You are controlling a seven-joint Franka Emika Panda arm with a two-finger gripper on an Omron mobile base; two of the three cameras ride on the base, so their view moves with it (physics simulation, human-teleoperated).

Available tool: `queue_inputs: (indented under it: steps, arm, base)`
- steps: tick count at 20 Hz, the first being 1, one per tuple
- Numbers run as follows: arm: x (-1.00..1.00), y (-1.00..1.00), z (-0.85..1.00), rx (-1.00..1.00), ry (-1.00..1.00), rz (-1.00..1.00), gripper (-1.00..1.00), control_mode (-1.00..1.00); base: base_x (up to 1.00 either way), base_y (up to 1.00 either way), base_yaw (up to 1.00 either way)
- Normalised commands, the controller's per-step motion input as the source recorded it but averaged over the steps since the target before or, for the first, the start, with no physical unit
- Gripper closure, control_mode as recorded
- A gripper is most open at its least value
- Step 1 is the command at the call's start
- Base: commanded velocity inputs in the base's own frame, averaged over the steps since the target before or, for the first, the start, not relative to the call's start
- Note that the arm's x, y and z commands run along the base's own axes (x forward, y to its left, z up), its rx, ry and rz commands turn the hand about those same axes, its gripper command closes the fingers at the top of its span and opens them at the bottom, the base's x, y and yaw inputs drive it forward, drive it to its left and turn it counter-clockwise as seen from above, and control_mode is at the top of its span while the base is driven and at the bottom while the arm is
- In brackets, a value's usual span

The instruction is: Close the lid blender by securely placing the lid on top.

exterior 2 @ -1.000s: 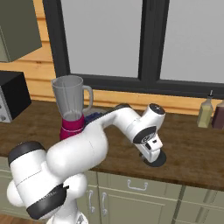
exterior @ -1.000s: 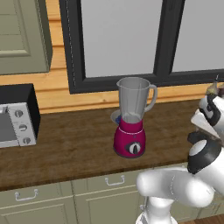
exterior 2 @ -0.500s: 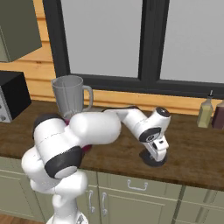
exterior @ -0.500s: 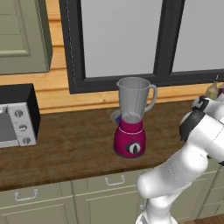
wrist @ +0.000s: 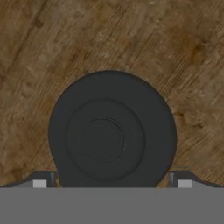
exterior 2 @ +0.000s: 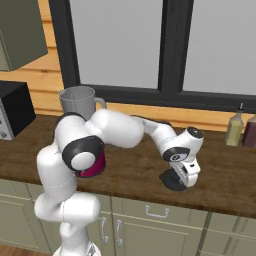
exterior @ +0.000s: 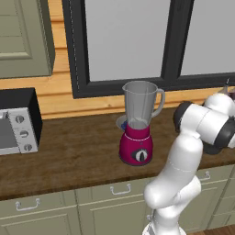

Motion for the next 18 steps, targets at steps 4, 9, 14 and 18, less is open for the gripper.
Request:
queue_inputs:
  steps: [4, 9, 14, 18]
  arm:
    - [0.04, 0.28, -0.32, -0.02, 0.02, -0.02, -1.0, -1.0]
    - [0.09, 0.32, -0.04, -0.03, 0.0, -0.03, -1.0, -1.0]
    - [0.25, 0.16, -0.12, -0.05, 0.01, -0.01, -1.0, -1.0]
    - [0.19, 0.13, -0.48, -0.1, 0.0, 0.0, -1.0, -1.0]
  base:
    - [0.0, 0.0, 0.0]
    - [0.0, 0.0, 0.0]
    - [0.0, 0.0, 0.0]
    - [0.0, 0.0, 0.0]
